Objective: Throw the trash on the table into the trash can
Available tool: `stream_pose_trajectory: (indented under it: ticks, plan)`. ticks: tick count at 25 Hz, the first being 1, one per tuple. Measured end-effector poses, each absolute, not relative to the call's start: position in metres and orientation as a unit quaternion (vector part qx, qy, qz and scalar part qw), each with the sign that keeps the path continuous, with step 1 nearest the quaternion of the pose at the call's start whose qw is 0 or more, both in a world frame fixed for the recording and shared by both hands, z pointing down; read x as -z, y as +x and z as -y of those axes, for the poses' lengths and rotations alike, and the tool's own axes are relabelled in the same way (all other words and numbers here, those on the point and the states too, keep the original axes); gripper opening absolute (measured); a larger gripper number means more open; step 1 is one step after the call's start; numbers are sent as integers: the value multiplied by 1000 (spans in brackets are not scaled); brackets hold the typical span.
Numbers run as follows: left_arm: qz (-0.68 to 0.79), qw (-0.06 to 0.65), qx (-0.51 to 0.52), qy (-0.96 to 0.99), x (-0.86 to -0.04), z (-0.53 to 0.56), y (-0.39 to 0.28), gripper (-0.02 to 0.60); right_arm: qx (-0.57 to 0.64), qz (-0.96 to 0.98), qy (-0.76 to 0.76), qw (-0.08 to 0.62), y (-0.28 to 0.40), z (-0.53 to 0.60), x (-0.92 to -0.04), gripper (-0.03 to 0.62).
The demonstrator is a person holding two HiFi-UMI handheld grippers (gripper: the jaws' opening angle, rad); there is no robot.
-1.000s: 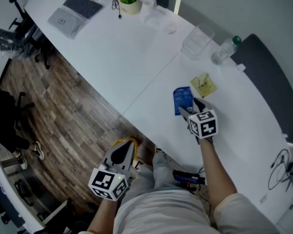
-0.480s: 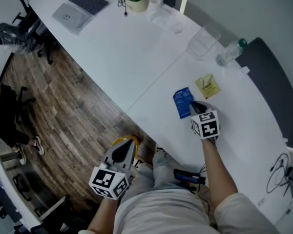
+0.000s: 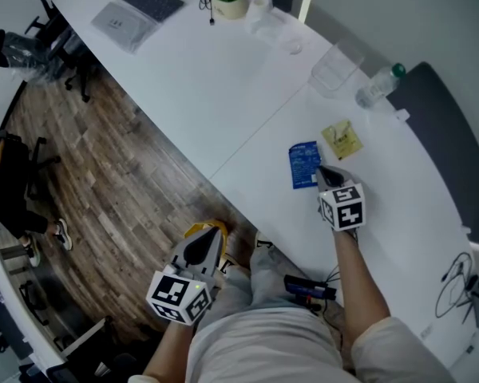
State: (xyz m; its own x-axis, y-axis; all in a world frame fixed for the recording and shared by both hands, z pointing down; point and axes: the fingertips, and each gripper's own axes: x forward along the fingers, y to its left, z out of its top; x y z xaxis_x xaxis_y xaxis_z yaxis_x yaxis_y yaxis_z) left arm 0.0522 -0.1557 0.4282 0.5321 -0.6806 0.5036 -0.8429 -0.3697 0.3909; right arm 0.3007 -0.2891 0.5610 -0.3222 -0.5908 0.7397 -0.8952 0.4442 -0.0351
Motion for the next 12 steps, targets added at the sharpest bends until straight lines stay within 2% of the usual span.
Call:
stream_pose_trajectory:
  ticks: [12]
  plan:
    - [474, 292, -98, 825, -406, 148, 48, 0, -235, 807, 471, 268, 294, 273, -509, 31]
